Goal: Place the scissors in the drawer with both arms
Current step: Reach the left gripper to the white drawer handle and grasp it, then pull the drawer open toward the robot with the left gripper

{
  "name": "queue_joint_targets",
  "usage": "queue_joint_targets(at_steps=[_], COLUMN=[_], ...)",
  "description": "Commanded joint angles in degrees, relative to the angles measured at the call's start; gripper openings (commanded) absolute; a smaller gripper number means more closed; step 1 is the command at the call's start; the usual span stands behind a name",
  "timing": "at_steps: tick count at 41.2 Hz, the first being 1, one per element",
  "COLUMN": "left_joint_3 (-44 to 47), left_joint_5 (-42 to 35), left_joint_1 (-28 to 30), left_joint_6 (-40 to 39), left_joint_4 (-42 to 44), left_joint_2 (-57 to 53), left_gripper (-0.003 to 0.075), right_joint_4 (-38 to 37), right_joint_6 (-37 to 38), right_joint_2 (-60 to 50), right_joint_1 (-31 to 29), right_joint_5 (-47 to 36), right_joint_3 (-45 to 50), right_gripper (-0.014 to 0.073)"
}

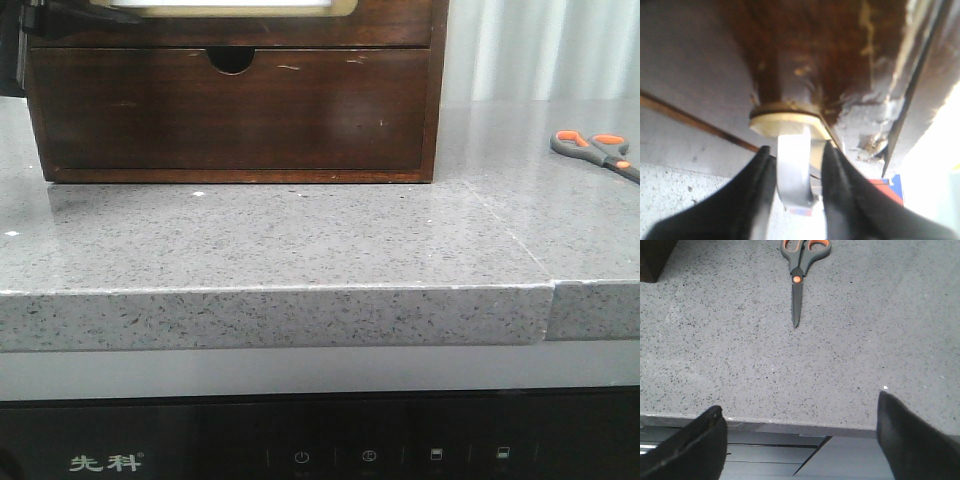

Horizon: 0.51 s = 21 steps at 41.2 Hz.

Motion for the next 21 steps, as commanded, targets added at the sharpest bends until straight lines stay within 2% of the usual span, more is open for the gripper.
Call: queue_joint_targets(at_steps=[1, 10, 21], left_joint_3=[-1.8, -1.8, 2.5], left_joint_5=[4.1, 8.9, 12.3], left_joint_1=[0.0, 0.1, 0.7], left_joint_6=[0.2, 1.8, 4.2], left_joint_4=[-4.7, -4.7, -4.7], left_joint_2=[-1.9, -2.0, -6.1], left_gripper=[0.0116, 0.0038, 0.0039], right_joint_4=[-0.6, -0.6, -0.6], right_joint_6=[-0.5, -0.5, -0.5], right_joint_2=[0.4, 0.4, 0.4], right_joint_1=[-0.2, -0.2, -0.2], right_joint_5=[-3.2, -3.2, -2.9], right_joint_3=[-1.8, -1.8, -1.8], right_gripper=[0.0625, 0.0625, 0.0625])
